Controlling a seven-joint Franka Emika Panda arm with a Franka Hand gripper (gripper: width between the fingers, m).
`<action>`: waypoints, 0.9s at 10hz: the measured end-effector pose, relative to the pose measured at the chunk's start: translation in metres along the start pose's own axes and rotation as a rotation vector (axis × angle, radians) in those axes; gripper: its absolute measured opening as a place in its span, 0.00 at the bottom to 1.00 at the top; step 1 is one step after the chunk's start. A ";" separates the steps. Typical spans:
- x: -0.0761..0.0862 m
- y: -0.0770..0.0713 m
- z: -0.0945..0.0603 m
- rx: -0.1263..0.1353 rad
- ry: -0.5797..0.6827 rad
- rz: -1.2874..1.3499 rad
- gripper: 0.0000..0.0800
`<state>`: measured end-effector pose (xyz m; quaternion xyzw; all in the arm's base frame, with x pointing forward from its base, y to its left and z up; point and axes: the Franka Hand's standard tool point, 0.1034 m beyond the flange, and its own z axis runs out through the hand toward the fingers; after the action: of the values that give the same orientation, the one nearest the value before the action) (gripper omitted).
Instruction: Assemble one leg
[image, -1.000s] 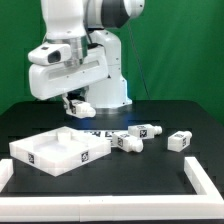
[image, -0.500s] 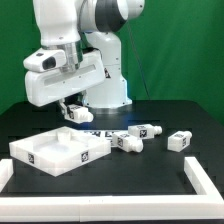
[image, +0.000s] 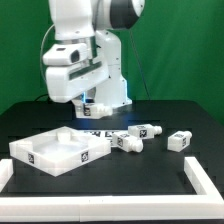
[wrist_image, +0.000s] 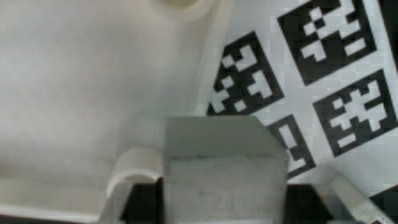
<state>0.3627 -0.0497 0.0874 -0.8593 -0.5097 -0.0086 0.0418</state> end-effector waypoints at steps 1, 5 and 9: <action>-0.002 0.001 0.000 0.004 0.000 0.002 0.36; 0.046 -0.004 -0.015 -0.100 0.083 -0.159 0.36; 0.097 -0.012 -0.019 -0.133 0.094 -0.338 0.36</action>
Offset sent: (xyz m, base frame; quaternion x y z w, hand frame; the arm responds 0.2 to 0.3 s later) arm 0.0025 0.0561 0.0299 -0.1257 0.0592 -0.0637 0.9883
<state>0.3999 0.0395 0.1131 -0.7610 -0.6426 -0.0895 0.0066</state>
